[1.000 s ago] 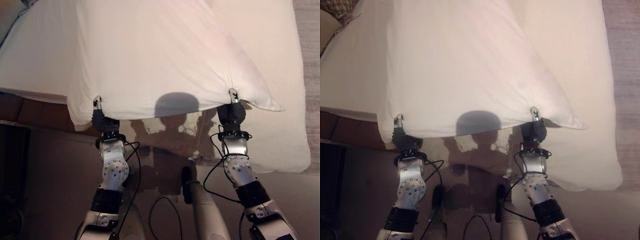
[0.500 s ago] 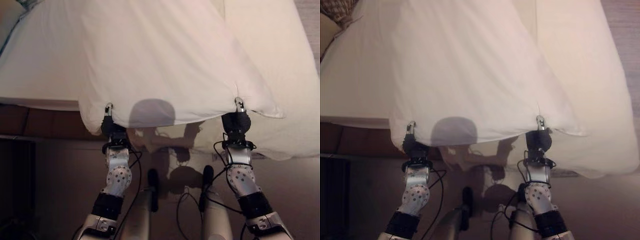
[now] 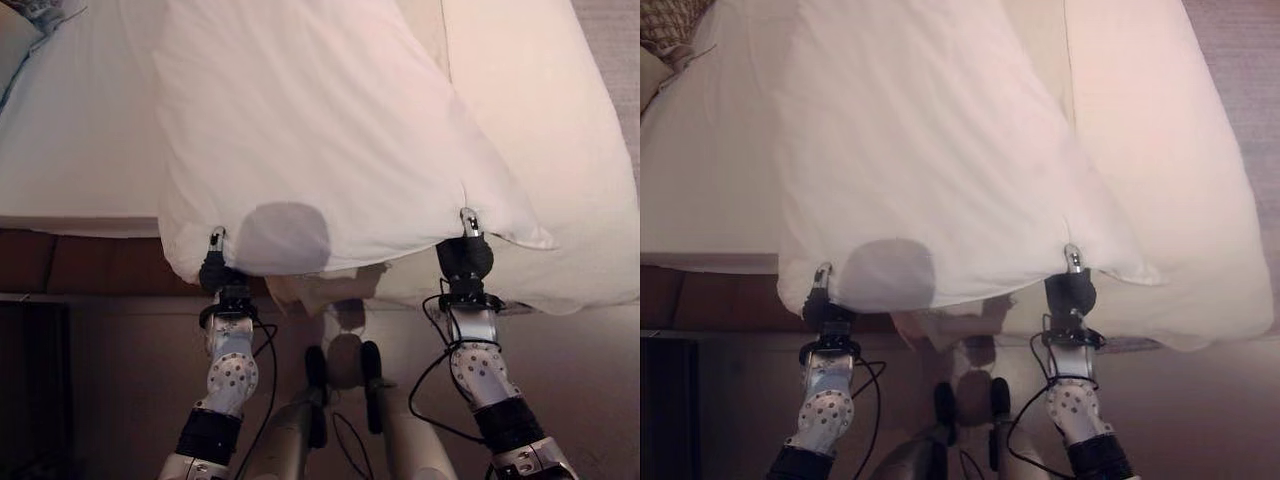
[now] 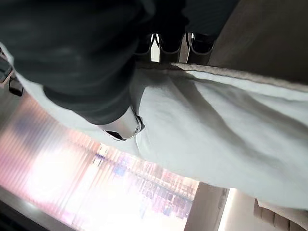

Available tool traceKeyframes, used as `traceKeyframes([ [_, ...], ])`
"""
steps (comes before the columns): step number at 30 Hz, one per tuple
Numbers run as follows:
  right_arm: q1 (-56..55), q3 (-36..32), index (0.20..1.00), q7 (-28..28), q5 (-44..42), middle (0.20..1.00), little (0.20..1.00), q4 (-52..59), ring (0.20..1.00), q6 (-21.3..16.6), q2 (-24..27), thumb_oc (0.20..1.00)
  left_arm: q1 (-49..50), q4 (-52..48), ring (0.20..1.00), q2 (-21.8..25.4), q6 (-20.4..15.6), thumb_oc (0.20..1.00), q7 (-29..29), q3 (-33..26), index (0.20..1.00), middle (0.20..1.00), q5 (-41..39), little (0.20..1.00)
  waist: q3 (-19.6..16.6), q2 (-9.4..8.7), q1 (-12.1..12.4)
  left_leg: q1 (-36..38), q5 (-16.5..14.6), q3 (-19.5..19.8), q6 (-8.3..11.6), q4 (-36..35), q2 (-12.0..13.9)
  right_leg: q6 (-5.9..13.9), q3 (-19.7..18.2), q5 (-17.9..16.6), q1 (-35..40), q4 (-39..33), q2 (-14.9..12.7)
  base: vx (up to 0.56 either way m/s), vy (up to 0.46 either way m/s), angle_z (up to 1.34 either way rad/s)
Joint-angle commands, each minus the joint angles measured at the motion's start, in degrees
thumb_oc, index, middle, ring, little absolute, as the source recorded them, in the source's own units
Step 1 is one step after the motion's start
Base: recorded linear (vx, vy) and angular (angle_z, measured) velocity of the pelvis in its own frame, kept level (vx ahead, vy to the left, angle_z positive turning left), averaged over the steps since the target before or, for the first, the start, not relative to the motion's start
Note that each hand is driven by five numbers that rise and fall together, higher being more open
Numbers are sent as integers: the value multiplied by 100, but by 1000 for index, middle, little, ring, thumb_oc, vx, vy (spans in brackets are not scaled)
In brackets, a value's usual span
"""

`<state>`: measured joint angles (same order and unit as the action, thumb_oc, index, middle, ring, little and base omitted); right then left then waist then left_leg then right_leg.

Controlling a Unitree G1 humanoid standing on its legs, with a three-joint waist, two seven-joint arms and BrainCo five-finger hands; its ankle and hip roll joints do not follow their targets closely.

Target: Make the bed

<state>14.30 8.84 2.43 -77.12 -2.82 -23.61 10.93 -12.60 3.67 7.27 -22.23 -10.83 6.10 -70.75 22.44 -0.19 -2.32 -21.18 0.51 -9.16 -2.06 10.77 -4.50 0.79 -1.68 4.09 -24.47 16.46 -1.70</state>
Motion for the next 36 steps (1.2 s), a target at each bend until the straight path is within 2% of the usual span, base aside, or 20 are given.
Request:
traceKeyframes([
  [1, -315, -183, 200, -252, 418, 200, 200, 626, 200, -434, 283, 200, 3, -373, 200, -267, -163, 200, 310, 18, 200, 200, 196, 200, -209, 327, -83, -529, 569, 422, 753, 618, -236, 163, 146, -632, 419, -1001, 341, -86, -81, 26],
  [4, -333, -213, 200, -248, 408, 200, 200, 585, 200, -476, 327, 200, 134, -414, 200, -331, -156, 200, 308, -102, 200, 200, 184, 200, -284, 209, -122, -302, 165, 213, 451, 530, 206, 199, 123, -561, 421, -929, 120, -19, -26, 9],
  [6, -324, -186, 200, -269, 425, 200, 200, 566, 200, -447, 348, 200, 196, -545, 200, -261, -158, 200, 272, -163, 200, 200, 272, 200, -351, 121, -77, -221, 198, 578, 377, 268, 549, 206, 38, -504, 310, -825, -22, 11, 57, 13],
  [9, -321, -217, 200, -240, 418, 200, 200, 526, 200, -517, 361, 200, 187, -757, 200, -150, -292, 200, 164, -275, 200, 200, 362, 200, -368, 96, -63, 9, 893, 982, 557, -631, 1395, 217, -15, -354, 52, -439, -163, 38, 143, -2],
  [13, -320, -319, 200, -227, 292, 200, 200, 445, 200, -595, 349, 200, 112, -746, 200, -50, -341, 200, 217, -289, 200, 200, 323, 200, -336, 244, -2, 176, 1556, 1099, 928, -1577, 1886, 358, -70, -222, -56, -233, -338, 63, 299, 8],
  [14, -320, -319, 200, -227, 291, 200, 200, 445, 200, -595, 349, 200, 112, -746, 200, -51, -341, 200, 217, -289, 200, 200, 323, 200, -336, 245, -3, 176, 1556, 1100, 928, -1577, 1886, 358, -69, -222, -55, -234, -338, 135, 598, 15],
  [15, -332, -357, 200, -210, 279, 200, 200, 459, 200, -637, 324, 200, 110, -699, 200, 46, -339, 200, 313, -285, 200, 200, 234, 200, -328, 250, 67, -67, 1515, 1427, 1079, -1577, 1872, 550, -185, -291, 23, -338, -505, 105, 460, 5],
  [17, -349, -337, 200, -267, 222, 200, 200, 474, 200, -626, 266, 200, 138, -654, 200, 56, -343, 200, 332, -305, 200, 200, 196, 200, -296, 193, 143, 16, 1396, 1563, 1041, -1399, 1770, 608, -319, -375, 78, -434, -589, 103, 536, -20],
  [18, -365, -321, 200, -303, 184, 200, 200, 460, 200, -626, 224, 200, 112, -593, 200, 78, -358, 200, 306, -333, 200, 200, 150, 200, -256, 132, 134, -52, 913, 1576, 952, -825, 1613, 701, -439, -458, 158, -592, -836, 120, 676, -45],
  [21, -380, -392, 200, -298, 171, 200, 200, 586, 200, -659, 41, 200, -15, -403, 200, 154, -454, 200, 317, -238, 200, 200, 23, 200, -286, 37, 107, -353, -22, 1566, 696, 190, 880, 925, -608, -1376, 403, -1382, -1647, 119, 643, 5],
  [22, -378, -392, 200, -298, 171, 200, 200, 586, 200, -659, 39, 200, -18, -402, 200, 157, -454, 200, 318, -239, 200, 200, 22, 200, -302, 28, 104, -386, -14, 1563, 690, 202, 866, 933, -612, -1398, 385, -1401, -1662, 86, 738, 43],
  [23, -375, -389, 200, -269, 263, 200, 200, 575, 200, -651, -54, 200, 51, -340, 200, 267, -450, 200, 325, -256, 200, 200, 95, 200, -323, -4, 176, -499, -260, 1306, 494, 377, 691, 949, -138, -2261, 367, -1902, -2043, 35, 676, 16],
  [25, -450, -315, 200, -310, 321, 200, 200, 656, 200, -620, -88, 200, 71, -240, 200, 318, -475, 200, 341, -311, 200, 200, 159, 200, -392, 10, 151, -421, -165, 1116, 388, 151, 613, 805, 112, -1830, 409, -1720, -1818, 18, 722, -54],
  [28, -432, -264, 200, -297, 409, 200, 200, 566, 200, -620, 12, 200, -35, -246, 200, 240, -528, 200, 316, -322, 200, 200, 165, 200, -413, 4, 105, -256, 54, 938, 289, -324, 359, 613, 227, -1096, 244, -1249, -925, -32, 531, -45],
  [29, -482, -194, 200, -349, 425, 200, 200, 485, 200, -578, 32, 200, -23, -261, 200, 178, -490, 200, 247, -319, 200, 200, 276, 200, -374, -39, 98, -101, 142, 819, 245, -628, 167, 531, 417, -784, 286, -1047, -390, -31, 397, -17],
  [30, -486, -192, 200, -351, 423, 200, 200, 484, 200, -579, 34, 200, -18, -266, 200, 175, -488, 200, 242, -319, 200, 200, 281, 200, -362, -43, 104, -63, 146, 813, 246, -658, 168, 530, 409, -763, 296, -1025, -389, -34, 421, -28],
  [31, -527, -144, 200, -371, 457, 200, 200, 492, 200, -614, 40, 200, -14, -246, 200, 128, -451, 200, 181, -300, 200, 200, 372, 200, -350, -75, 49, 63, 172, 722, 211, -789, 28, 461, 231, -615, 271, -829, 51, -1, 165, -21],
  [32, -529, -143, 200, -369, 459, 200, 200, 494, 200, -614, 41, 200, -13, -248, 200, 127, -450, 200, 178, -300, 200, 200, 375, 200, -338, -79, 60, 85, 167, 710, 211, -795, 29, 461, 218, -602, 277, -812, 53, -13, 283, -21],
  [33, -553, -119, 200, -382, 507, 200, 200, 503, 200, -641, 57, 200, -58, -207, 200, 66, -468, 200, 119, -264, 200, 200, 436, 200, -301, -70, 32, 100, 167, 624, 211, -702, -147, 355, 173, -513, 210, -618, 363, -7, 115, -10],
  [36, -627, -108, 200, -401, 525, 200, 200, 478, 200, -632, 118, 200, 77, -229, 200, 7, -401, 200, 109, -210, 200, 200, 475, 200, -300, -1, -5, 150, 137, 599, 185, -625, -261, 251, 53, -497, 270, -642, 494, -1, 96, -4],
])
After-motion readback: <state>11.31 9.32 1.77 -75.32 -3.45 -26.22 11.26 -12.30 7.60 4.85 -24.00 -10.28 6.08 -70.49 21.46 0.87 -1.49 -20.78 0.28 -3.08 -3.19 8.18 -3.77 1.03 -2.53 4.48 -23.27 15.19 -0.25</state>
